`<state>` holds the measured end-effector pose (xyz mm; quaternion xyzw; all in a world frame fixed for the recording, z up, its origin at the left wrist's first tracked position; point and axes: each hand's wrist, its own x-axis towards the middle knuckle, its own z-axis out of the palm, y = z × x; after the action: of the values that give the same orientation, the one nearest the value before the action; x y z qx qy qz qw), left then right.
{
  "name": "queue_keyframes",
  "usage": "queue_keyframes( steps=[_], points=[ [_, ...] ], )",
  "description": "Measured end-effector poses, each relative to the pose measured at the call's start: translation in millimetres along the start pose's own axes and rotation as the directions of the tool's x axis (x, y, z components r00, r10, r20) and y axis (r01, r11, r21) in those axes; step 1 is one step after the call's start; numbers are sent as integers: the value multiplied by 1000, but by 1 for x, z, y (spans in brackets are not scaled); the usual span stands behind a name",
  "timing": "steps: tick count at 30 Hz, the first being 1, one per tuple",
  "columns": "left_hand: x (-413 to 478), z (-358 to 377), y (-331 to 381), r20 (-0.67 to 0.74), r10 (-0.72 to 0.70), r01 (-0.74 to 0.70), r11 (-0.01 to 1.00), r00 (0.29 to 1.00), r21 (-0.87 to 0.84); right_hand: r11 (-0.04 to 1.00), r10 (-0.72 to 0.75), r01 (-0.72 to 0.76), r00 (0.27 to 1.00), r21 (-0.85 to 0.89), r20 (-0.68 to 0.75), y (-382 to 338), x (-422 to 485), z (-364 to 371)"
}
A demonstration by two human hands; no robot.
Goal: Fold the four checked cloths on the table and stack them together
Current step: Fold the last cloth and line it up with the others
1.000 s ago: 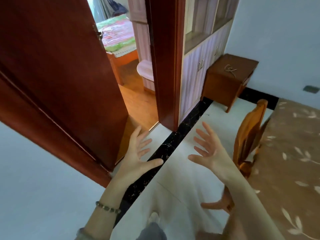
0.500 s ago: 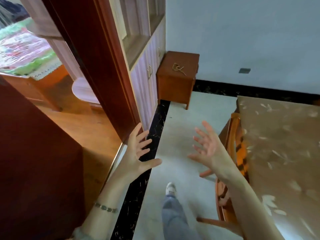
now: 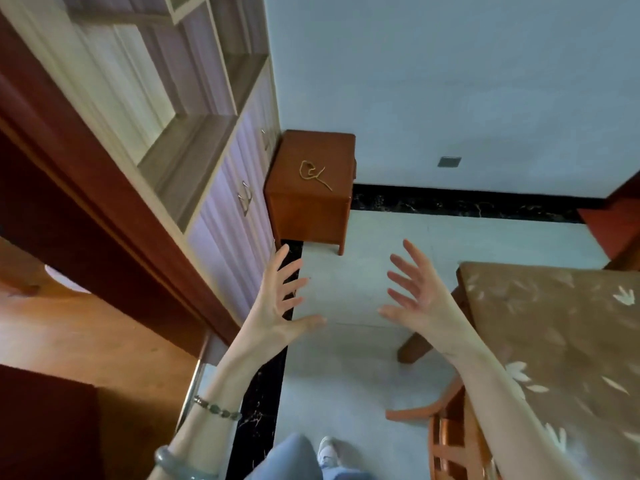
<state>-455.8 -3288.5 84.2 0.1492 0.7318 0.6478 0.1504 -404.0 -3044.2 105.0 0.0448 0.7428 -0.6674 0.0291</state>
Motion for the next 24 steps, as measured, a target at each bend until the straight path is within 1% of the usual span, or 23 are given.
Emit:
queue_keyframes(
  steps=[3,7,13,17,20,24],
  points=[
    [55,-3,-5,44,-5,5,1000,999,-14,999,15,-13,999,38,-49,-1,37,-15],
    [133,-1,-9,112,24,-19,999,993,-46,997,26,-15,989,76,-147,1,85,-38],
    [266,-1,-8,253,82,-71,996,964,-51,996,43,-16,946,87,-320,-3,165,-69],
    [348,4,1,394,87,-78,996,915,-40,996,69,-36,899,85,-433,-13,216,-87],
    [399,15,5,500,83,-80,996,862,-27,995,70,-28,861,91,-504,-12,247,-103],
    [457,39,10,593,81,-92,996,801,-11,993,98,-35,798,116,-595,-10,276,-133]
  ],
)
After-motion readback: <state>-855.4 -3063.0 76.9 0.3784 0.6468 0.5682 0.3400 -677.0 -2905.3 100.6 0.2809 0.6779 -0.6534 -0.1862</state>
